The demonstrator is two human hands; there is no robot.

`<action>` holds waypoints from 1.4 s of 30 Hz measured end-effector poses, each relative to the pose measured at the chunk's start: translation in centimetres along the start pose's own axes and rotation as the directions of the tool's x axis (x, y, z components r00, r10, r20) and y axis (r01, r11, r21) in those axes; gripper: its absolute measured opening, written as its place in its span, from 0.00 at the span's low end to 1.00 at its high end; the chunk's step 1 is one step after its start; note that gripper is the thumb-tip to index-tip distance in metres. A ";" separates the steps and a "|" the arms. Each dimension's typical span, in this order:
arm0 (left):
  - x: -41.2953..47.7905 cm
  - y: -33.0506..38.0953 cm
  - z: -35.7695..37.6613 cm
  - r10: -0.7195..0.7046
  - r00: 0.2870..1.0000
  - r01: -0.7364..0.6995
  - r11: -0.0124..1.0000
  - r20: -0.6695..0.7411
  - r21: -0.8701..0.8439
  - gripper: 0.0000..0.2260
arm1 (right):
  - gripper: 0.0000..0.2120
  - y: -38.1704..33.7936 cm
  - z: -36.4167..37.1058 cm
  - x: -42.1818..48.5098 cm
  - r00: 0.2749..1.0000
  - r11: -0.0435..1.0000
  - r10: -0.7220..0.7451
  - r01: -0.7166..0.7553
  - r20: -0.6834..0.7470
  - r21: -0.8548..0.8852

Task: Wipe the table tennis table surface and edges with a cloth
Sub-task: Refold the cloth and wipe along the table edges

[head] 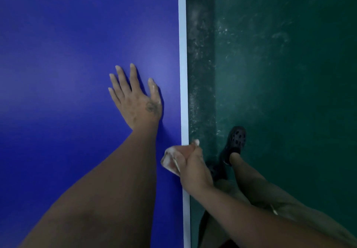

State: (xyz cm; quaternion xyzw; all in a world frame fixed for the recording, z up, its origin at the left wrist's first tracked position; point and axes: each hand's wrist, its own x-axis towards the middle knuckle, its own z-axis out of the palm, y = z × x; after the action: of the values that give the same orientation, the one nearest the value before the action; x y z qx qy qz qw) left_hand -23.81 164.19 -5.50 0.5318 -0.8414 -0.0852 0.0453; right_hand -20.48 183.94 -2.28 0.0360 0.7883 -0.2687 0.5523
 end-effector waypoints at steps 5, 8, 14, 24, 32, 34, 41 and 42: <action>0.2 0.4 -0.2 -0.037 0.999 0.037 0.999 0.003 0.014 0.29 | 0.40 -6.5 -3.2 4.8 0.997 0.998 -0.058 0.059 -0.049 0.024; 0.4 0.4 -0.2 -0.033 0.999 0.033 0.999 -0.012 0.006 0.28 | 0.40 -10.2 -4.9 7.2 0.996 0.998 -0.066 0.067 -0.064 0.019; 0.4 0.4 -0.2 -0.027 0.999 0.027 1.000 -0.019 -0.015 0.28 | 0.42 -18.9 -9.8 11.7 0.995 0.994 -0.086 0.089 -0.050 0.066; 0.5 0.0 0.3 -0.016 0.998 0.015 1.000 -0.056 -0.014 0.27 | 0.41 -17.7 -8.9 11.4 0.956 0.968 -0.247 0.238 -0.155 -0.075; 0.5 -0.2 0.5 0.007 0.998 -0.007 1.000 -0.059 -0.003 0.27 | 0.46 -17.0 -7.8 12.0 0.975 0.974 -0.166 0.138 -0.149 -0.180; 0.5 -0.2 0.5 0.008 0.997 -0.009 1.000 -0.070 -0.012 0.27 | 0.45 -19.3 -9.2 13.2 0.977 0.973 -0.168 0.144 -0.131 -0.178; 0.6 -0.2 0.6 0.014 0.998 -0.015 1.000 -0.059 -0.025 0.27 | 0.39 -27.7 -13.8 17.2 0.960 0.965 -0.231 0.206 -0.160 -0.161; 0.6 -0.3 0.6 0.012 0.998 -0.014 1.000 -0.056 -0.025 0.27 | 0.40 -27.2 -13.6 17.0 0.944 0.946 -0.282 0.245 -0.171 -0.213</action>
State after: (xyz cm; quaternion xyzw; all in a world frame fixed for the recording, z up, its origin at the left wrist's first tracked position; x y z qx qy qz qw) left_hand -23.92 163.64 -6.15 0.5279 -0.8420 -0.0806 0.0762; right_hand -48.24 162.95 -3.59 -0.0960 0.8591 -0.2595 0.4305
